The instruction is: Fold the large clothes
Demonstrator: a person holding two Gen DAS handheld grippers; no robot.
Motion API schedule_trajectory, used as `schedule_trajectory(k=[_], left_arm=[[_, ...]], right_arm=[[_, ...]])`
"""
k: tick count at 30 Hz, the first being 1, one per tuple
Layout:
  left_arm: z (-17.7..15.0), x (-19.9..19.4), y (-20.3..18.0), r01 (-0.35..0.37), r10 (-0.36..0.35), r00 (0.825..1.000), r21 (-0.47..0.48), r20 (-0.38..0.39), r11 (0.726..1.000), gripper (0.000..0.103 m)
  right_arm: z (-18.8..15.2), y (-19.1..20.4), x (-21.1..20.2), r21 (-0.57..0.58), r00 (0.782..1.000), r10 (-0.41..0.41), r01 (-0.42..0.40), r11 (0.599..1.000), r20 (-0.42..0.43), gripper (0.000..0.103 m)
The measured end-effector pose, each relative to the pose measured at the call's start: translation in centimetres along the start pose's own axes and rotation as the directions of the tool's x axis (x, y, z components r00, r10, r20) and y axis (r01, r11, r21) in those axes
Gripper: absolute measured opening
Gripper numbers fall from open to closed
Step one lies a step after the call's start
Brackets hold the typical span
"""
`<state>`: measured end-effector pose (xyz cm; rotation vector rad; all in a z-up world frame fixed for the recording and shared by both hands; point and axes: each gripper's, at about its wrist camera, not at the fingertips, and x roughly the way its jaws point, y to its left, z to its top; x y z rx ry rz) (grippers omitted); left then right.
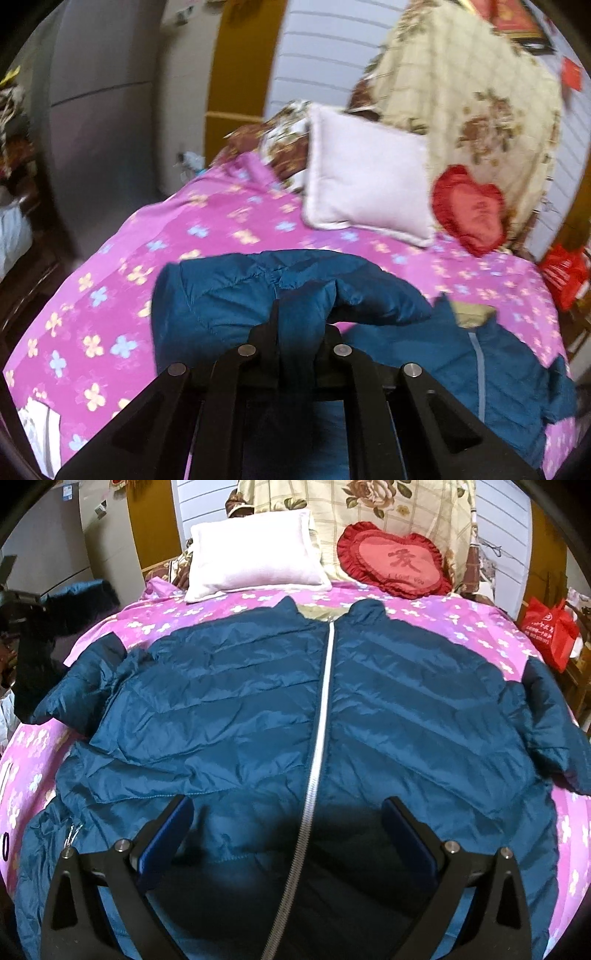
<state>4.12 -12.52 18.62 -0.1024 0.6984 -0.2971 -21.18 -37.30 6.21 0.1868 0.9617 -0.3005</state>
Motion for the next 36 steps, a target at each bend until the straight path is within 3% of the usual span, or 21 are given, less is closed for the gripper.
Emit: schedule_trajectory(k=[4, 10, 21, 28, 36], left_arm=[[0.0, -1.9, -4.1, 0.079, -0.079, 0.997, 0.050, 0.011, 0.996, 0.000], [-1.5, -3.1, -11.0, 0.129, -0.131, 0.991, 0.176, -0.001, 0.976, 0.000], [-6.9, -2.9, -22.5, 0.312, -0.293, 0.950, 0.256, -0.110, 0.915, 0.000], [-11.1, -0.5, -27.5, 0.373, -0.326, 0.923, 0.271, -0.202, 0.887, 0.000], [-14.7, 2.1, -29.7, 0.400, -0.327, 0.902, 0.265, -0.282, 0.877, 0.000]], right_arm=[[-0.3, -1.0, -1.2, 0.011, 1.000, -0.010, 0.010, 1.000, 0.006, 0.103], [-0.7, -3.3, -2.8, 0.030, 0.999, -0.049, 0.049, 0.998, 0.013, 0.103], [-2.2, -9.4, -4.2, 0.094, 0.991, -0.136, 0.135, 0.986, -0.001, 0.103], [-3.4, -13.0, -3.9, 0.135, 0.983, -0.182, 0.185, 0.973, -0.030, 0.103], [-2.5, -15.2, -1.5, 0.181, 0.978, -0.201, 0.208, 0.961, -0.056, 0.103]])
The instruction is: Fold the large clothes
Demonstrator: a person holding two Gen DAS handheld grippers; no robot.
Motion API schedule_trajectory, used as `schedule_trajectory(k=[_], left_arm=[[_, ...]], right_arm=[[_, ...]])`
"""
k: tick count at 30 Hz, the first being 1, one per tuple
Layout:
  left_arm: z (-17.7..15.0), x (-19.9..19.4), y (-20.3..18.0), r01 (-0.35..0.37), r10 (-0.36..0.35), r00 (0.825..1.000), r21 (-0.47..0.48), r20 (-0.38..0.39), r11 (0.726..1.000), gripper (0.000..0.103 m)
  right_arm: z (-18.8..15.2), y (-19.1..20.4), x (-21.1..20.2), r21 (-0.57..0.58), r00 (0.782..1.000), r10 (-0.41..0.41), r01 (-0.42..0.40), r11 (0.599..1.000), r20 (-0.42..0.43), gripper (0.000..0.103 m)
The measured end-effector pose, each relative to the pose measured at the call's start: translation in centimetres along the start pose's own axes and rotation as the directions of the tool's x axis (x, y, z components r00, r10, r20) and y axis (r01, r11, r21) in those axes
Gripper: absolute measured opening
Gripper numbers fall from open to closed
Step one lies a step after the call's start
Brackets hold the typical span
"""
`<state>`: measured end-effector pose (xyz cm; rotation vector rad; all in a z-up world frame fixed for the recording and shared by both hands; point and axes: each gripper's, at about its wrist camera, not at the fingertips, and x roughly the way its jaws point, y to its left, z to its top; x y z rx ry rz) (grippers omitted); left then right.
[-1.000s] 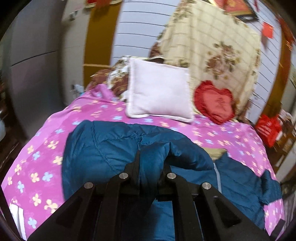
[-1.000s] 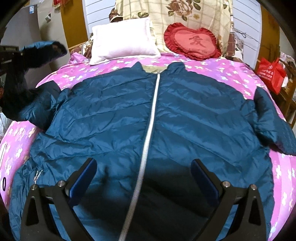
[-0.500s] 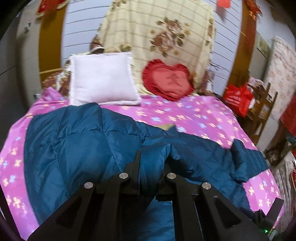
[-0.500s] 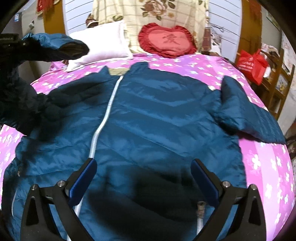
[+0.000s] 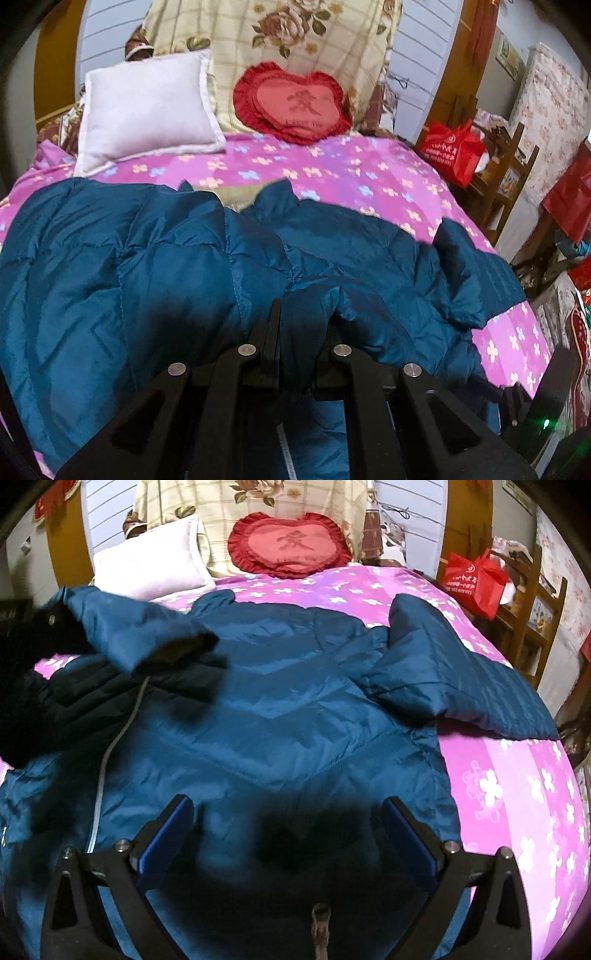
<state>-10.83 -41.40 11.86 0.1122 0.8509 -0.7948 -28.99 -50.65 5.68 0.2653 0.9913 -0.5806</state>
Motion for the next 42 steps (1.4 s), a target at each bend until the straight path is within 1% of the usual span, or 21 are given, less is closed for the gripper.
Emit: schedule_trajectory(k=[4, 7, 9, 13, 15, 17, 20, 22, 23, 26, 27, 30, 32, 35, 38, 42], left_arm=[[-1.2, 1.4, -0.1, 0.004, -0.004, 1.000, 0.001, -0.030, 1.000, 0.000], [-2.0, 2.3, -0.1, 0.026, -0.026, 0.998, -0.002, -0.054, 1.000, 0.000], [-2.4, 2.8, -0.3, 0.039, -0.039, 0.997, -0.005, -0.067, 0.999, 0.000], [-3.1, 3.6, -0.6, 0.042, -0.042, 0.996, 0.002, -0.084, 0.999, 0.000], [-3.4, 4.2, -0.7, 0.051, -0.052, 0.992, -0.012, -0.116, 0.999, 0.003], [-3.5, 4.4, -0.4, 0.072, -0.077, 0.988, -0.040, -0.134, 0.997, 0.006], [-3.7, 4.1, 0.0, 0.108, -0.121, 0.979, -0.085, -0.162, 0.990, 0.013], [-3.7, 3.1, 0.2, 0.141, -0.158, 0.971, -0.102, -0.180, 0.985, 0.018], [-3.6, 2.5, 0.2, 0.152, -0.168, 0.969, -0.097, -0.179, 0.984, 0.020], [-3.4, -0.3, 0.7, 0.167, -0.175, 0.972, -0.063, -0.157, 0.984, 0.022], [-3.3, -1.8, 1.4, 0.162, -0.167, 0.976, -0.051, -0.142, 0.986, 0.022], [-3.1, -4.6, 3.2, 0.123, -0.127, 0.986, -0.043, -0.104, 0.991, 0.022], [-3.0, -6.8, 5.4, 0.094, -0.098, 0.993, -0.052, -0.072, 0.994, 0.022], [-3.0, -8.5, 8.5, 0.040, -0.043, 0.999, -0.074, -0.034, 0.996, 0.022], [-3.4, -9.6, 11.9, -0.044, 0.043, 0.999, -0.106, -0.011, 0.993, 0.022], [-4.3, -10.3, 16.9, -0.103, 0.102, 0.995, -0.217, -0.016, 0.971, 0.022]], right_arm=[[0.5, -0.5, 1.2, 0.008, 1.000, -0.028, 0.028, 1.000, -0.012, 0.103], [0.7, -1.1, 1.8, 0.018, 0.999, -0.041, 0.042, 0.999, -0.021, 0.103], [0.7, -1.6, 2.0, 0.024, 0.999, -0.046, 0.047, 0.999, -0.026, 0.103], [0.5, -2.5, 1.9, 0.033, 0.998, -0.059, 0.060, 0.998, -0.028, 0.103], [0.5, -3.0, 1.7, 0.037, 0.997, -0.067, 0.068, 0.997, -0.031, 0.103], [0.3, -3.5, 1.5, 0.040, 0.997, -0.073, 0.074, 0.996, -0.033, 0.103], [0.2, -4.3, 1.3, 0.047, 0.997, -0.071, 0.073, 0.996, -0.041, 0.103], [0.0, -4.7, 0.9, 0.057, 0.997, -0.068, 0.070, 0.996, -0.041, 0.103], [-0.1, -5.0, 0.7, 0.062, 0.997, -0.066, 0.068, 0.996, -0.041, 0.103], [0.1, -5.5, -0.4, 0.069, 0.998, -0.055, 0.057, 0.996, -0.028, 0.103], [0.2, -5.5, -0.8, 0.069, 0.998, -0.052, 0.053, 0.996, -0.021, 0.103], [0.7, -5.4, -2.3, 0.075, 0.999, -0.032, 0.031, 0.997, 0.014, 0.103], [1.2, -5.2, -3.2, 0.082, 0.999, -0.014, 0.011, 0.997, 0.038, 0.103], [2.4, -4.5, -3.9, 0.095, 0.997, 0.013, -0.019, 0.995, 0.072, 0.103], [4.0, -3.0, -2.6, 0.102, 0.997, 0.058, -0.063, 0.993, 0.059, 0.103], [5.7, -1.2, 0.8, 0.110, 0.997, 0.079, -0.080, 0.991, 0.018, 0.103]])
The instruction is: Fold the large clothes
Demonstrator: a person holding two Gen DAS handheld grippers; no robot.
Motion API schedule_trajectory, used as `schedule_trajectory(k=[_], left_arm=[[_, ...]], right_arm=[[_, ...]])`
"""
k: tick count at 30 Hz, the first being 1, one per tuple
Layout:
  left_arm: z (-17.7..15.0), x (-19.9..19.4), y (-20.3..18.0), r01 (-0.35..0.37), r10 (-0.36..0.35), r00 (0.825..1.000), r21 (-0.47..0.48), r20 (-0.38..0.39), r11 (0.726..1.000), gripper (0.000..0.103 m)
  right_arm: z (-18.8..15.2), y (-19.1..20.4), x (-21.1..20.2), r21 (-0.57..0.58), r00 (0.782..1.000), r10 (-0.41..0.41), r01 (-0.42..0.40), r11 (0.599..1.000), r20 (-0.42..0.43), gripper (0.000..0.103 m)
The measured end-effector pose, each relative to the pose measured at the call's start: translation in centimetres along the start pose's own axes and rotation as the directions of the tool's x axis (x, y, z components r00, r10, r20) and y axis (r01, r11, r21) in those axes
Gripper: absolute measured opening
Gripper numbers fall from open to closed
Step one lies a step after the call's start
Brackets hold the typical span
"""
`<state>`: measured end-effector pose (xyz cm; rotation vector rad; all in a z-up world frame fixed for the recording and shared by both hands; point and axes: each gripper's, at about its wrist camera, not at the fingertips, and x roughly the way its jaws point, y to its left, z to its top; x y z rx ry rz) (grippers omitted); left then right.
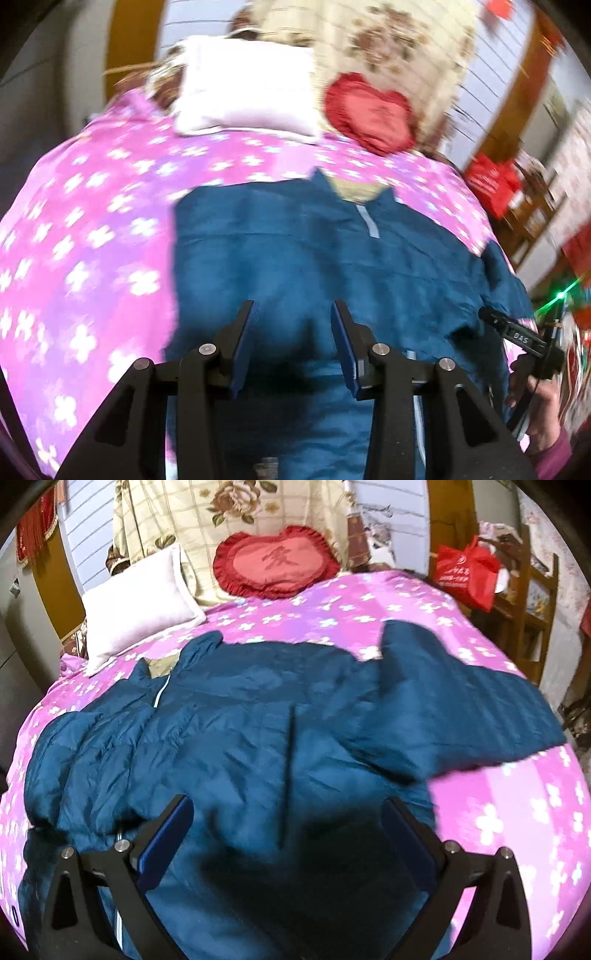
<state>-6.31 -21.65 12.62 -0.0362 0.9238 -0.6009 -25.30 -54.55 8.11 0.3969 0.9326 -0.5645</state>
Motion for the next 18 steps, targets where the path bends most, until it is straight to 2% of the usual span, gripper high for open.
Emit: schedule_trajectory(k=[3, 4, 5, 6, 7, 9, 10, 14, 18], left_arm=[[0.1, -0.5, 2.7, -0.046, 0.047, 0.999, -0.042, 0.013, 0.998, 0.022], [0.1, -0.6, 3.2, -0.054, 0.055, 0.998, -0.049, 0.016, 0.997, 0.022], [0.2, -0.9, 3.7, -0.062, 0.063, 0.998, -0.054, 0.018, 0.997, 0.022], [0.4, -1.0, 4.4, -0.072, 0.073, 0.997, -0.060, 0.024, 0.996, 0.022], [0.4, -1.1, 4.7, -0.078, 0.080, 0.996, -0.063, 0.029, 0.995, 0.022], [0.6, -1.2, 5.5, -0.092, 0.095, 0.995, -0.074, 0.038, 0.993, 0.022], [0.7, -1.1, 5.9, -0.094, 0.098, 0.994, -0.084, 0.040, 0.992, 0.022], [0.5, 0.0, 6.1, -0.101, 0.104, 0.994, -0.084, 0.029, 0.991, 0.022], [0.1, 1.8, 5.1, -0.117, 0.117, 0.993, -0.050, 0.008, 0.992, 0.022]], right_arm=[[0.8, 0.5, 3.5, 0.023, 0.998, 0.013, -0.012, 1.000, -0.061, 0.101], [0.9, 0.4, 4.5, 0.040, 0.995, 0.068, -0.065, 0.997, -0.078, 0.096], [1.0, 0.4, 5.2, 0.065, 0.986, 0.146, -0.140, 0.988, -0.084, 0.077], [1.0, 0.4, 5.5, 0.078, 0.979, 0.185, -0.178, 0.981, -0.089, 0.052], [1.2, 0.6, 5.5, 0.073, 0.978, 0.192, -0.186, 0.980, -0.088, 0.047], [2.0, 1.5, 4.6, -0.004, 0.991, 0.131, -0.131, 0.991, -0.032, 0.026], [2.5, 1.7, 4.0, -0.037, 0.994, 0.105, -0.105, 0.994, -0.006, 0.021], [4.5, 1.4, 1.4, -0.086, 0.992, 0.021, -0.010, 0.996, 0.124, 0.018], [5.5, 0.6, 1.6, -0.093, 0.989, -0.042, 0.055, 0.994, 0.141, 0.018]])
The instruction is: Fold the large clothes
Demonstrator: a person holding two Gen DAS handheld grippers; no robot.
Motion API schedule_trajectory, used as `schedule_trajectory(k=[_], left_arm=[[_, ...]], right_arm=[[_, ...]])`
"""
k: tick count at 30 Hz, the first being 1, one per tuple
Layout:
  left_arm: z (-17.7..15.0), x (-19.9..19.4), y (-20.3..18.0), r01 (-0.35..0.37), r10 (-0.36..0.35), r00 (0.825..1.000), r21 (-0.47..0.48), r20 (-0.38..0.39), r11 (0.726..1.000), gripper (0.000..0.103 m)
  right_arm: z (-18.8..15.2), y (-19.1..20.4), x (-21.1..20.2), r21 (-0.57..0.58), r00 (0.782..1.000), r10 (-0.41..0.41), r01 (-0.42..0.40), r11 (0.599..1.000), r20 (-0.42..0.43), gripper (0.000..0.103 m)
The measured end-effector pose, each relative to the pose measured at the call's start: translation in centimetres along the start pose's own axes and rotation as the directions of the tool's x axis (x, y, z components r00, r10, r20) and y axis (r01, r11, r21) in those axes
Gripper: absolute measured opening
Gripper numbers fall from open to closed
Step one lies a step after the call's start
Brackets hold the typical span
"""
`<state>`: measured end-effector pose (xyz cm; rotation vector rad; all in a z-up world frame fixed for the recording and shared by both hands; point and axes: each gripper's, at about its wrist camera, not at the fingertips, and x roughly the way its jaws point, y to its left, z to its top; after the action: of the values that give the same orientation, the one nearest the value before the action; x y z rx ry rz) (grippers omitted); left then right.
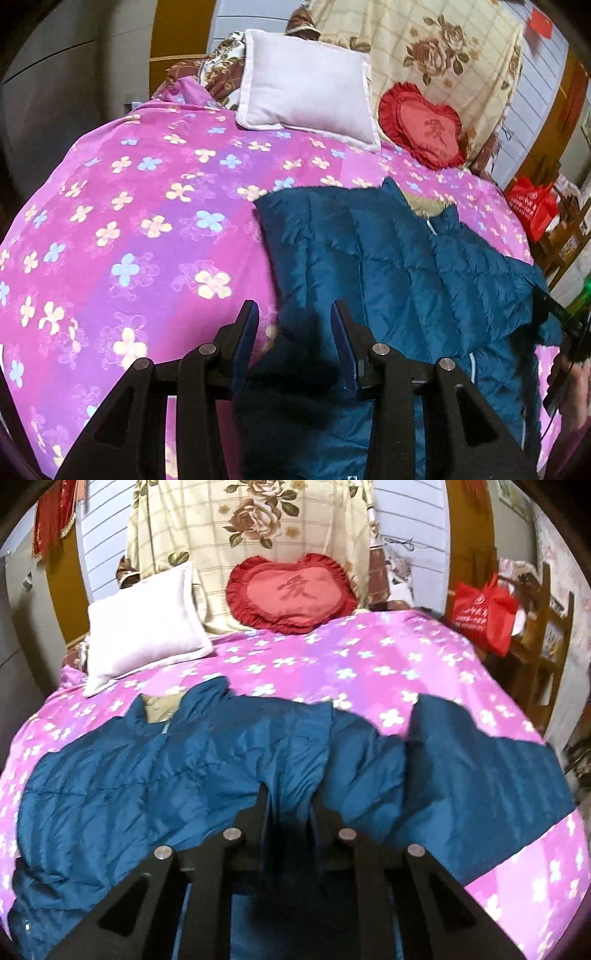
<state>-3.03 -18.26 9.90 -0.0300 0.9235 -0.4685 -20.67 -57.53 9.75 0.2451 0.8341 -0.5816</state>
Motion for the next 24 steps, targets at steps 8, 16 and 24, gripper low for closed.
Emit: schedule_trajectory(k=[8, 16, 24], left_arm=[[0.1, 2.5, -3.5, -0.049, 0.049, 0.999, 0.047, 0.011, 0.998, 0.022], [1.6, 5.1, -4.5, -0.085, 0.084, 0.995, 0.027, 0.045, 0.996, 0.022], [1.0, 8.4, -4.5, -0.139, 0.139, 0.990, 0.022, 0.019, 0.990, 0.023]], right_arm=[[-1.9, -0.5, 5.5, -0.063, 0.985, -0.125, 0.118, 0.991, -0.119, 0.036], [-0.1, 0.8, -0.3, -0.096, 0.999, -0.046, 0.045, 0.994, -0.003, 0.066], [0.6, 8.3, 4.2, -0.213, 0.994, 0.066, -0.083, 0.973, -0.086, 0.071]])
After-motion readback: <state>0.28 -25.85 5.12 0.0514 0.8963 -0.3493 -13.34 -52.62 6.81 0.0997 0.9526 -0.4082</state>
